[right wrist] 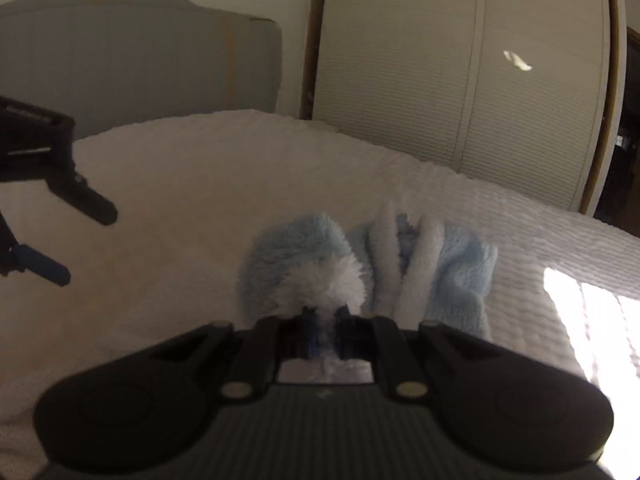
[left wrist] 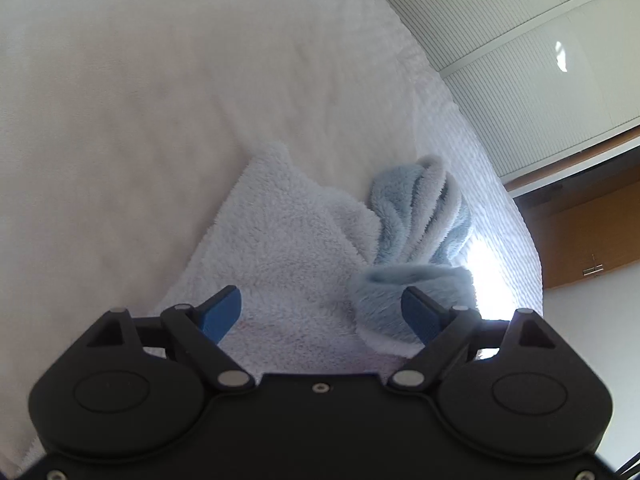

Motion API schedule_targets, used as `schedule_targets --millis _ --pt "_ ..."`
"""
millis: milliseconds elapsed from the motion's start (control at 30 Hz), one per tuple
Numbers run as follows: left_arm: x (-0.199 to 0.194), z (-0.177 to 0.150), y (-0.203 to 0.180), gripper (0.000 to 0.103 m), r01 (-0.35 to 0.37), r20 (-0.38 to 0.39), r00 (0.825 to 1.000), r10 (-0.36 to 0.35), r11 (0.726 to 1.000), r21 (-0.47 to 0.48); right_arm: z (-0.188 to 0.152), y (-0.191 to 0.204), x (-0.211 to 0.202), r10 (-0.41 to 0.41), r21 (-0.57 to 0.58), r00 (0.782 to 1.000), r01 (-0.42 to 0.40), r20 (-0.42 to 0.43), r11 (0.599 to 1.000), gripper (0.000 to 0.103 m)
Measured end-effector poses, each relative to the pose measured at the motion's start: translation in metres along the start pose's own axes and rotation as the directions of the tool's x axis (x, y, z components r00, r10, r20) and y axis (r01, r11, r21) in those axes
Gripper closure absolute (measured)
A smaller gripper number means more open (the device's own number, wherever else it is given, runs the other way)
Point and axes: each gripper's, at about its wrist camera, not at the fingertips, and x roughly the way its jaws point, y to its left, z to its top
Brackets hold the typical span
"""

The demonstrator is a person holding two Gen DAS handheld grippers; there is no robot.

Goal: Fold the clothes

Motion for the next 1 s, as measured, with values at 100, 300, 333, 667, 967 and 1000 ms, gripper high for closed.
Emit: schedule_targets --millis 100,300,333,667,967,1000 --pt "0.004 0.000 0.016 0.015 -0.027 -0.023 0.999 0.026 0.999 -0.022 -0.013 0.030 0.023 0.074 -0.045 0.993 -0.078 -0.088 0.996 0.090" --pt "0.031 -0.001 0.026 0.015 -0.026 -0.103 0.995 0.018 0.997 -0.078 -0.024 0.037 0.030 0.151 -0.063 0.965 -0.168 -0.216 0.984 0.072" --pt "0.036 -0.001 0.024 0.015 -0.022 -0.111 0.994 0.013 0.997 -0.076 -0.026 0.035 0.023 0.179 -0.063 0.956 -0.198 -0.231 0.978 0.071" --pt "0.094 0.008 -0.024 0.015 0.035 -0.181 0.983 -0.029 0.999 0.033 -0.068 -0.022 -0.088 0.195 0.125 0.913 -0.160 -0.359 0.979 0.070" --pt "0.132 -0.021 -0.036 0.063 0.170 -0.399 0.908 -0.128 0.983 0.070 -0.058 -0.018 -0.111 0.086 -0.015 0.966 -0.093 -0.243 0.996 0.065" --pt "0.134 -0.025 -0.032 0.068 0.188 -0.422 0.893 -0.157 0.982 0.031 -0.055 -0.008 -0.103 0.081 -0.052 0.969 -0.096 -0.232 0.994 0.065"
